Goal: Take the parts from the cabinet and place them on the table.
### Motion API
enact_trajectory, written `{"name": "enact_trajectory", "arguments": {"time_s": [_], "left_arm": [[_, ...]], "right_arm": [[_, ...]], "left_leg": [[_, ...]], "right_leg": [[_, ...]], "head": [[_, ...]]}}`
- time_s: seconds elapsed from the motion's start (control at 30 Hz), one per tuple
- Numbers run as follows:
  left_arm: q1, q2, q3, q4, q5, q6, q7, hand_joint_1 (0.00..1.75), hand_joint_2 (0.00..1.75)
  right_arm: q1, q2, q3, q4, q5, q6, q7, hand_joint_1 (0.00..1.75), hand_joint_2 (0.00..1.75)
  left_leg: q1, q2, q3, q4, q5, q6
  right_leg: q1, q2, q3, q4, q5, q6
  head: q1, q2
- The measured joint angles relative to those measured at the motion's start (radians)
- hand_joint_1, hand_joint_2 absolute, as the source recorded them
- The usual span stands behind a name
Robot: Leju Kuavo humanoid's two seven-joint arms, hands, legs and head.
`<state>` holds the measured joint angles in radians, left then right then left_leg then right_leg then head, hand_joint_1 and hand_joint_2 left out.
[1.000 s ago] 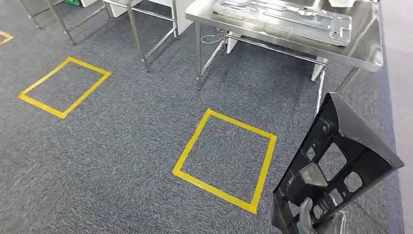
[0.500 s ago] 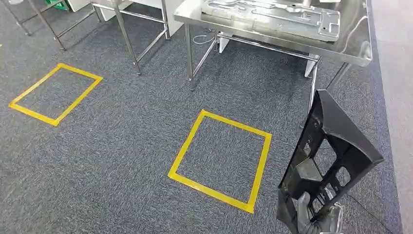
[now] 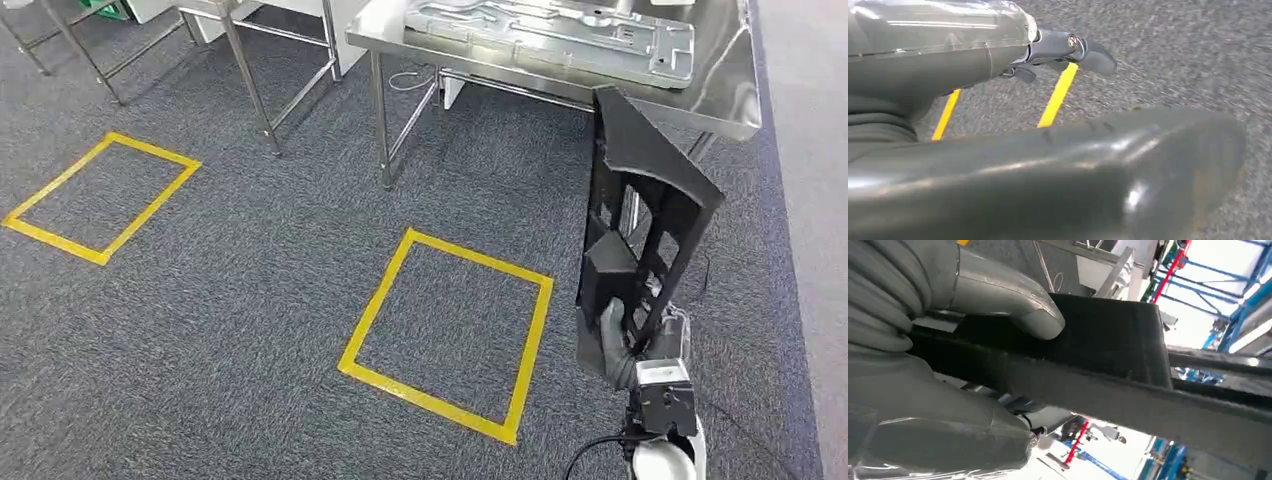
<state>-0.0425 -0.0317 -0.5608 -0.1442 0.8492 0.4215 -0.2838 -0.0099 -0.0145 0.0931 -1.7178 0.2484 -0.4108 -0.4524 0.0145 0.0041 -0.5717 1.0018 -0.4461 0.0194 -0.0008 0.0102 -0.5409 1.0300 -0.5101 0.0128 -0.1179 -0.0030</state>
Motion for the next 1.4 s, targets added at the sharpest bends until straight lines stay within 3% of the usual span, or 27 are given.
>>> {"name": "enact_trajectory", "arguments": {"time_s": [0.1, 0.13, 0.17, 0.2, 0.27, 0.3, 0.33, 0.37, 0.5, 0.53, 0.6, 0.63, 0.67, 0.7, 0.77, 0.8, 0.83, 0.93, 1.0, 1.07, 1.13, 1.2, 1.23, 1.3, 1.33, 1.37, 1.4], "left_arm": [[-0.001, 0.001, 0.000, 0.000, 0.003, 0.000, 0.003, 0.00, 0.00], [0.000, 0.002, 0.000, 0.000, 0.005, 0.000, 0.005, 0.00, 0.00], [0.000, 0.002, 0.000, 0.000, 0.006, 0.000, 0.006, 0.00, 0.00], [0.001, 0.001, 0.000, 0.000, 0.008, 0.000, 0.006, 0.00, 0.00], [0.000, 0.000, 0.000, 0.000, 0.011, 0.000, 0.009, 0.00, 0.00], [-0.001, 0.000, 0.000, 0.000, 0.013, 0.000, 0.010, 0.00, 0.00], [-0.001, 0.000, 0.000, 0.000, 0.016, 0.002, 0.011, 0.00, 0.00], [-0.002, 0.000, 0.000, 0.000, 0.018, 0.004, 0.013, 0.00, 0.00], [-0.005, -0.001, 0.002, -0.001, 0.024, 0.010, 0.021, 0.00, 0.00], [-0.005, -0.001, 0.003, -0.001, 0.025, 0.011, 0.022, 0.00, 0.00], [-0.006, -0.002, 0.006, -0.001, 0.030, 0.015, 0.023, 0.00, 0.00], [-0.005, -0.002, 0.007, -0.001, 0.031, 0.016, 0.024, 0.00, 0.00], [-0.003, -0.002, 0.008, -0.001, 0.031, 0.017, 0.025, 0.00, 0.00], [-0.002, -0.002, 0.008, -0.001, 0.032, 0.018, 0.026, 0.00, 0.00], [0.001, -0.002, 0.009, -0.001, 0.033, 0.019, 0.030, 0.00, 0.00], [0.002, -0.002, 0.010, -0.001, 0.033, 0.019, 0.030, 0.00, 0.00], [0.004, 0.002, 0.010, 0.000, 0.034, 0.020, 0.032, 0.00, 0.00], [-0.001, -0.003, 0.010, -0.001, 0.034, 0.020, 0.033, 0.00, 0.00], [0.001, -0.008, 0.010, -0.002, 0.034, 0.019, 0.034, 0.00, 0.00], [0.000, -0.008, 0.010, -0.002, 0.033, 0.018, 0.034, 0.00, 0.00], [0.000, -0.009, 0.010, -0.002, 0.033, 0.016, 0.034, 0.00, 0.00], [0.003, -0.011, 0.010, -0.002, 0.033, 0.013, 0.035, 0.00, 0.00], [0.004, -0.011, 0.010, -0.002, 0.031, 0.010, 0.035, 0.00, 0.00], [0.004, -0.011, 0.010, -0.002, 0.031, 0.006, 0.034, 0.00, 0.00], [0.008, -0.010, 0.010, -0.001, 0.030, 0.003, 0.034, 0.00, 0.00], [0.007, -0.009, 0.010, -0.001, 0.030, 0.000, 0.033, 0.00, 0.00], [0.001, -0.009, 0.010, -0.001, 0.028, -0.002, 0.033, 0.00, 0.00]], "right_arm": [[-0.040, -0.020, -0.006, 0.011, 0.013, 0.011, 0.019, 1.75, 1.75], [-0.044, -0.024, -0.006, 0.016, 0.019, 0.017, 0.024, 1.75, 1.75], [-0.046, -0.026, -0.006, 0.020, 0.025, 0.020, 0.029, 1.75, 1.75], [-0.049, -0.029, -0.006, 0.023, 0.032, 0.024, 0.035, 1.75, 1.75], [-0.055, -0.032, -0.006, 0.027, 0.045, 0.033, 0.041, 1.75, 1.75], [-0.058, -0.032, -0.006, 0.027, 0.049, 0.035, 0.041, 1.75, 1.75], [-0.062, -0.032, -0.006, 0.030, 0.053, 0.037, 0.043, 1.75, 1.75], [-0.065, -0.032, -0.006, 0.031, 0.057, 0.038, 0.044, 1.75, 1.75], [-0.067, -0.031, -0.006, 0.032, 0.080, 0.044, 0.058, 1.75, 1.75], [-0.069, -0.031, -0.006, 0.032, 0.085, 0.045, 0.061, 1.75, 1.75], [-0.070, -0.029, -0.006, 0.032, 0.112, 0.046, 0.076, 1.75, 1.75], [-0.069, -0.028, -0.006, 0.032, 0.119, 0.046, 0.079, 1.75, 1.75], [-0.068, -0.027, -0.006, 0.032, 0.127, 0.048, 0.084, 1.75, 1.75], [-0.067, -0.024, -0.006, 0.032, 0.136, 0.051, 0.088, 1.75, 1.75], [-0.064, -0.022, -0.006, 0.032, 0.148, 0.053, 0.094, 1.75, 1.75], [-0.062, -0.019, -0.006, 0.031, 0.153, 0.055, 0.096, 1.75, 1.75], [-0.061, -0.016, -0.006, 0.031, 0.154, 0.055, 0.096, 1.75, 1.75], [-0.052, -0.014, -0.006, 0.024, 0.169, 0.059, 0.106, 1.75, 1.75], [-0.048, -0.010, -0.006, 0.014, 0.177, 0.063, 0.111, 1.75, 1.75], [-0.047, -0.008, -0.009, 0.005, 0.185, 0.064, 0.115, 1.75, 1.75], [-0.042, -0.007, -0.012, 0.002, 0.191, 0.068, 0.122, 1.75, 1.75], [-0.035, -0.004, -0.015, 0.002, 0.201, 0.070, 0.127, 1.75, 1.75], [-0.033, -0.004, -0.018, 0.001, 0.206, 0.072, 0.130, 1.75, 1.75], [-0.030, -0.003, -0.025, -0.006, 0.208, 0.073, 0.132, 1.75, 1.75], [-0.029, -0.003, -0.028, -0.007, 0.209, 0.073, 0.133, 1.75, 1.75], [-0.030, -0.002, -0.034, -0.007, 0.211, 0.075, 0.134, 1.75, 1.75], [-0.025, 0.000, -0.038, -0.013, 0.217, 0.077, 0.137, 1.75, 1.75]], "left_leg": [[0.002, 0.001, 0.006, -0.003, -0.005, 0.008], [0.002, 0.000, 0.008, -0.003, -0.009, 0.008], [0.003, -0.001, 0.012, -0.002, -0.012, 0.007], [0.005, -0.003, 0.019, -0.002, -0.018, 0.003], [0.010, -0.005, 0.037, 0.000, -0.031, -0.007], [0.011, -0.005, 0.042, 0.001, -0.039, -0.015], [0.004, -0.007, 0.042, 0.004, -0.045, -0.023], [0.004, -0.007, 0.039, 0.004, -0.047, -0.029], [0.009, -0.004, 0.049, 0.013, -0.066, -0.053], [0.009, -0.004, 0.025, 0.063, -0.088, -0.052], [0.008, -0.004, -0.072, 0.237, -0.154, -0.051], [0.007, -0.004, -0.116, 0.307, -0.170, -0.051], [0.006, -0.004, -0.143, 0.338, -0.163, -0.049], [0.005, -0.004, -0.147, 0.321, -0.131, -0.043], [-0.006, -0.005, -0.099, 0.172, -0.017, -0.021], [-0.014, -0.005, -0.068, 0.081, 0.036, -0.004], [-0.019, -0.003, -0.055, 0.069, 0.013, 0.009], [-0.027, -0.005, -0.034, 0.017, -0.003, 0.014], [-0.017, -0.006, 0.008, -0.013, -0.004, 0.020], [-0.014, -0.006, 0.033, -0.026, -0.012, 0.027], [-0.012, -0.008, 0.049, -0.026, -0.029, 0.024], [-0.006, -0.010, 0.077, -0.026, -0.052, 0.017], [-0.003, -0.011, 0.096, -0.026, -0.066, 0.010], [0.004, -0.012, 0.136, -0.026, -0.097, -0.001], [0.003, -0.011, 0.143, -0.025, -0.112, -0.009], [0.004, -0.013, 0.155, -0.022, -0.123, -0.016], [0.004, -0.011, 0.154, -0.030, -0.133, -0.026]], "right_leg": [[-0.012, -0.002, -0.121, 0.212, -0.087, 0.015], [-0.015, -0.003, -0.160, 0.269, -0.096, 0.019], [-0.019, -0.004, -0.179, 0.286, -0.083, 0.023], [-0.024, -0.005, -0.174, 0.255, -0.045, 0.026], [-0.031, -0.009, -0.110, 0.088, 0.068, 0.030], [-0.034, -0.013, -0.082, 0.009, 0.098, 0.033], [-0.021, -0.012, -0.071, 0.001, 0.079, 0.032], [-0.022, -0.010, -0.070, -0.004, 0.070, 0.018], [-0.022, -0.006, -0.057, -0.012, 0.059, -0.013], [-0.021, -0.008, -0.050, -0.013, 0.053, -0.023], [-0.013, -0.011, -0.039, -0.012, 0.041, -0.035], [-0.009, -0.011, -0.034, -0.012, 0.035, -0.039], [-0.004, -0.008, -0.026, -0.012, 0.028, -0.041], [0.000, -0.004, -0.016, -0.012, 0.021, -0.043], [0.009, 0.000, 0.013, -0.012, 0.003, -0.043], [0.010, -0.001, 0.025, -0.013, -0.008, -0.043], [0.015, -0.004, 0.027, -0.014, -0.015, -0.037], [0.004, -0.004, 0.031, -0.008, -0.008, -0.018], [0.002, -0.005, 0.034, 0.008, -0.008, -0.008], [-0.001, -0.004, -0.026, 0.108, -0.024, 0.005], [-0.011, -0.005, -0.126, 0.236, -0.078, 0.015], [-0.021, -0.005, -0.177, 0.256, -0.091, 0.025], [-0.025, -0.006, -0.174, 0.211, -0.062, 0.030], [-0.034, -0.013, -0.143, 0.062, 0.050, 0.042], [-0.037, -0.023, -0.141, -0.005, 0.150, 0.041], [-0.025, -0.027, -0.140, 0.005, 0.115, 0.030], [-0.020, -0.019, -0.134, 0.010, 0.116, 0.014]], "head": [[0.000, 0.000], [0.000, 0.000], [0.000, 0.000], [0.000, 0.000], [0.000, 0.000], [0.000, 0.000], [0.000, 0.000], [-0.001, 0.000], [0.000, 0.000], [-0.001, 0.000], [-0.001, 0.000], [-0.001, 0.000], [-0.001, 0.000], [0.000, 0.000], [0.000, 0.000], [0.000, 0.000], [0.000, 0.000], [-0.001, 0.000], [-0.001, 0.000], [0.000, 0.000], [0.000, 0.000], [0.000, 0.000], [0.000, 0.000], [0.000, 0.000], [0.001, 0.000], [0.000, 0.000], [-0.002, 0.000]]}}
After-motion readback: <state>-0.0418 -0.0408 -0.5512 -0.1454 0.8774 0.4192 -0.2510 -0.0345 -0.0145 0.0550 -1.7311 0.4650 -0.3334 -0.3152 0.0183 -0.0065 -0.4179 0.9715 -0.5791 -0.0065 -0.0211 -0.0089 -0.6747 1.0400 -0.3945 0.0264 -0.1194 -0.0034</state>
